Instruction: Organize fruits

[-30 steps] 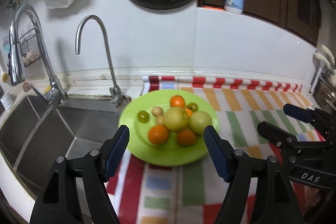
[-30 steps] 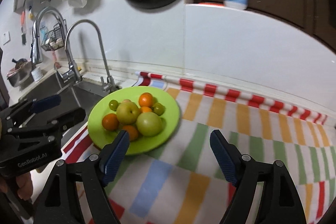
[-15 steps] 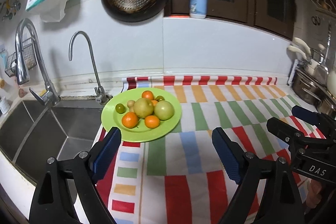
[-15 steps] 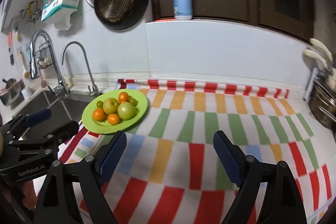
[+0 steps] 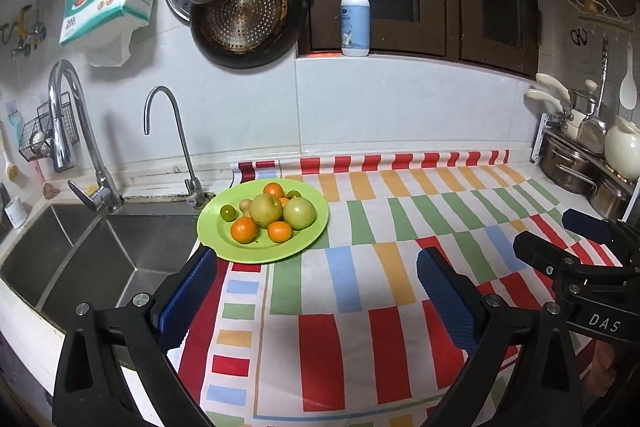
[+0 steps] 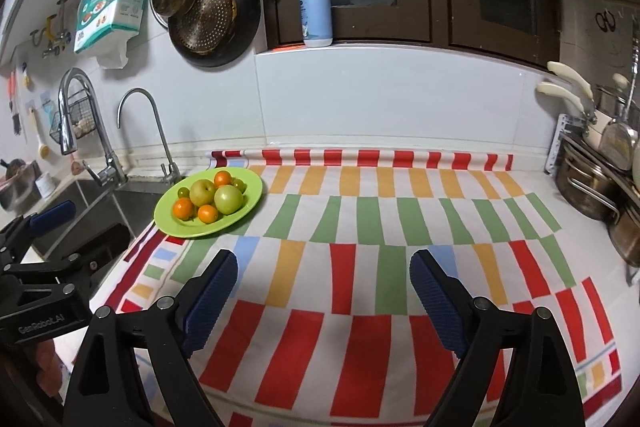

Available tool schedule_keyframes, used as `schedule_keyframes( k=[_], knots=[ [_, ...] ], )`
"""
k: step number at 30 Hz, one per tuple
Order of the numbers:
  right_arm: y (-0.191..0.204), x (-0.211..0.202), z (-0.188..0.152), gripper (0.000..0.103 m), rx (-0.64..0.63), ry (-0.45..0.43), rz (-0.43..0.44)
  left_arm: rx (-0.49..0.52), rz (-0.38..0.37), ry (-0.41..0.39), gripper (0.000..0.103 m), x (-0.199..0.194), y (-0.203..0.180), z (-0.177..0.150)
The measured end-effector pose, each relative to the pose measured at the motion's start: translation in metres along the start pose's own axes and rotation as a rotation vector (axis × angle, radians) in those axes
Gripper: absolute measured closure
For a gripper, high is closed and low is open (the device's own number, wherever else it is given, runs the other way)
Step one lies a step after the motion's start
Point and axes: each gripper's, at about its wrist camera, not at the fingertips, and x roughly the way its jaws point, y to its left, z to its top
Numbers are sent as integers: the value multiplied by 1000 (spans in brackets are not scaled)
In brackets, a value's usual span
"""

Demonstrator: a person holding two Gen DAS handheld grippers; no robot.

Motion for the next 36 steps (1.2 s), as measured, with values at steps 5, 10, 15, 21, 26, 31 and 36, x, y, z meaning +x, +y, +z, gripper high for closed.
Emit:
schedule_keyframes(
  k=[5,10,15,21,26,31,36],
  knots=[
    [-1,-10,-3,14,-9,-13,-11,0,13,-9,0,-8,-3,-1],
    [-6,-17,-3,14,-3,-19,-27,2,18,-19,0,-15,-5,-2],
    [-10,-23,-5,14,-12,-30,-38,4,21,-20,0,-19,-7,-4],
    [-13,-29,-5,14,-20,-40,-40,5,22,-28,0,-23,-10,-6],
    [-16,-31,-6,14,-24,-43,-35,3,25,-41,0,-27,-12,-6],
    [-17,-33,-6,14,-31,-44,-31,9,28,-47,0,-30,-17,-8],
    [-18,-34,-8,14,-25,-42,-35,9,26,-43,0,-29,-17,-8]
  ],
)
